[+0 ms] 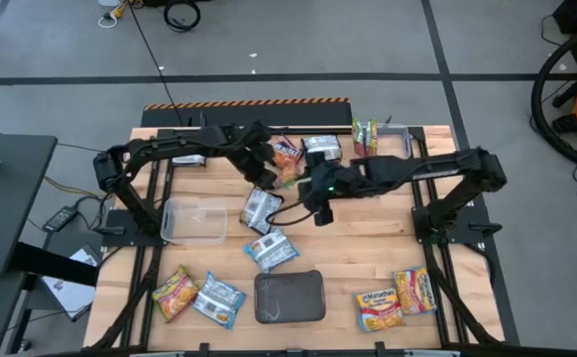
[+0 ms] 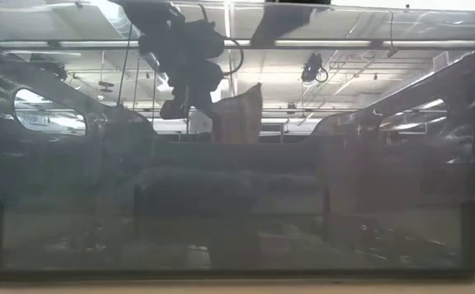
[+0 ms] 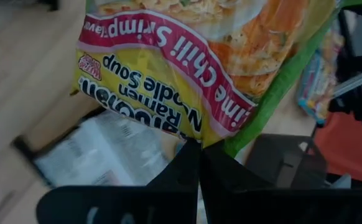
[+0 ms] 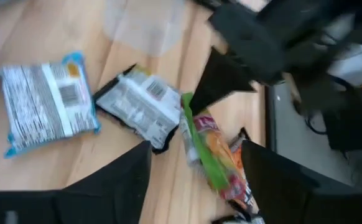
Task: Sort Maruchan noodles
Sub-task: Put the green noodle pack into the top transparent bin
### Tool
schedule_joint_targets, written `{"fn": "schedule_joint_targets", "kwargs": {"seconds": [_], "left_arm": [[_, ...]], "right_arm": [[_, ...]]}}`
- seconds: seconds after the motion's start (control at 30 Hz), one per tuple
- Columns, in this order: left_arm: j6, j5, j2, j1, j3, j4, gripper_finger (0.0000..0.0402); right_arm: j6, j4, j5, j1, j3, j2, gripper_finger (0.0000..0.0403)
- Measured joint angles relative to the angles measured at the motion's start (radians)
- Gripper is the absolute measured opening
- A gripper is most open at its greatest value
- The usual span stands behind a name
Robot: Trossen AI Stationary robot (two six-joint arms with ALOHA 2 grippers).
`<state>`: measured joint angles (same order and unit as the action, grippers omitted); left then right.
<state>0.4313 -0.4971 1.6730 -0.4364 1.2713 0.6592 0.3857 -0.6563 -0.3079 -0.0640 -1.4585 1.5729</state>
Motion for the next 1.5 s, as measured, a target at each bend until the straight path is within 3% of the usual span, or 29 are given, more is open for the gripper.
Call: {"fn": "schedule_joint_targets", "kwargs": {"seconds": [0.2,0.5,1.5], "left_arm": [[0.058,0.046,0.014,0.066,-0.001,-0.064,0.0007],[0.004,0.025,0.018,0.121,-0.001,-0.136,0.0007],[-0.129,-0.043,0.0,0.135,-0.002,-0.141,0.0027]], "right_arm": [[0.08,0.025,0.012,0.03,0.01,0.09,0.0285],[0.097,-0.028,0.023,0.049,0.01,0.136,0.0259],[0.024,-0.06,0.053,0.053,0.01,0.134,0.0023]]}}
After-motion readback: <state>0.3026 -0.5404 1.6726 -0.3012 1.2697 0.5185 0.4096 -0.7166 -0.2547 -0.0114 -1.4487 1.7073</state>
